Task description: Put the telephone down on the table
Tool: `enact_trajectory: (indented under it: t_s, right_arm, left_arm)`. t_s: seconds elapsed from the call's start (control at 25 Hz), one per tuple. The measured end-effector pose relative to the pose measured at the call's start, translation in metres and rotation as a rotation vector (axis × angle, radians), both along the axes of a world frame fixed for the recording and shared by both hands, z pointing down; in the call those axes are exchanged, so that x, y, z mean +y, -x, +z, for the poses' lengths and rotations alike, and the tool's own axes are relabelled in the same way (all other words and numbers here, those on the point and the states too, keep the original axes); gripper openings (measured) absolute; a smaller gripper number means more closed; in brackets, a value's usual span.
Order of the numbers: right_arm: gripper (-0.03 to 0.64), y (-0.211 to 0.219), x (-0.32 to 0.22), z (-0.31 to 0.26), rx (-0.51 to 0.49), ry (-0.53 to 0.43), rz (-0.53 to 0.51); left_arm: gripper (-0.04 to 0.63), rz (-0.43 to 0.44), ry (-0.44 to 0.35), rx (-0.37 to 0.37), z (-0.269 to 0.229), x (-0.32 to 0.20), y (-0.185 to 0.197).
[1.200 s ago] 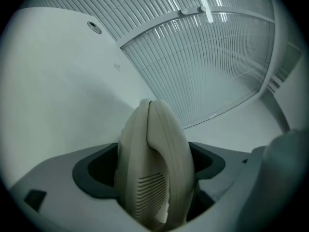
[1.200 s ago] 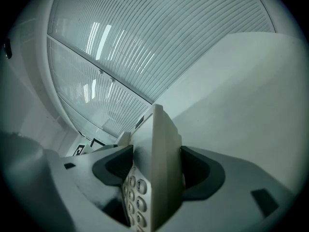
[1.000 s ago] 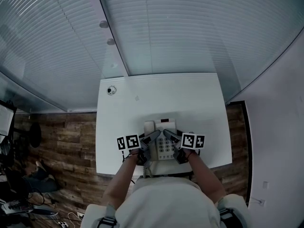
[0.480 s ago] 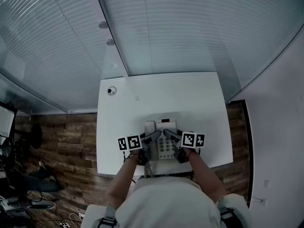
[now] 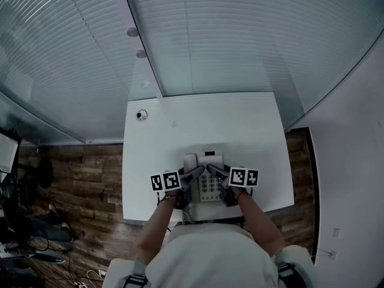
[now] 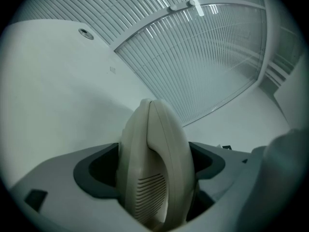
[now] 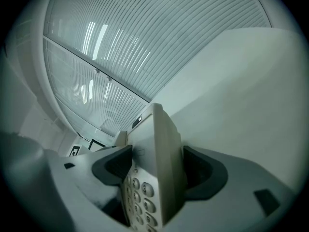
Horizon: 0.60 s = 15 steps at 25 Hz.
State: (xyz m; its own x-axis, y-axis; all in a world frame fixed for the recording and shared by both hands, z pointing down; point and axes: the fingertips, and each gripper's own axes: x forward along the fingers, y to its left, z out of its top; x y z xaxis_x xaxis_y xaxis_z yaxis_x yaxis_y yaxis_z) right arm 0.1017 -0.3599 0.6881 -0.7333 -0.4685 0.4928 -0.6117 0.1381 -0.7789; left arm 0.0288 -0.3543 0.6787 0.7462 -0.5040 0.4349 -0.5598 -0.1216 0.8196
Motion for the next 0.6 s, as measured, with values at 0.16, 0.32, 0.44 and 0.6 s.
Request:
enact_trajectory:
  t_s: [0.16,0.32,0.44,0.6]
  right_arm:
    - [0.322,-0.002,0.002,0.002,0.025,0.005,0.015]
    - [0.323,-0.004,0.001,0.002,0.052,-0.006,0.032]
    - [0.322,-0.007,0.002,0.001,0.117,-0.042,0.029]
    - [0.321,-0.011,0.001,-0.008,0.135,-0.076,0.033]
  left_arm:
    - [0.425,-0.017,-0.014,-0.058,0.001,0.001,0.004]
    - [0.426,0.001,-0.040,-0.107,-0.002,0.000,0.005]
    - [0.425,0.000,-0.029,-0.106,-0.001,0.003,0.005]
    - [0.425,-0.019,-0.019,-0.098,-0.002,0.008,0.008]
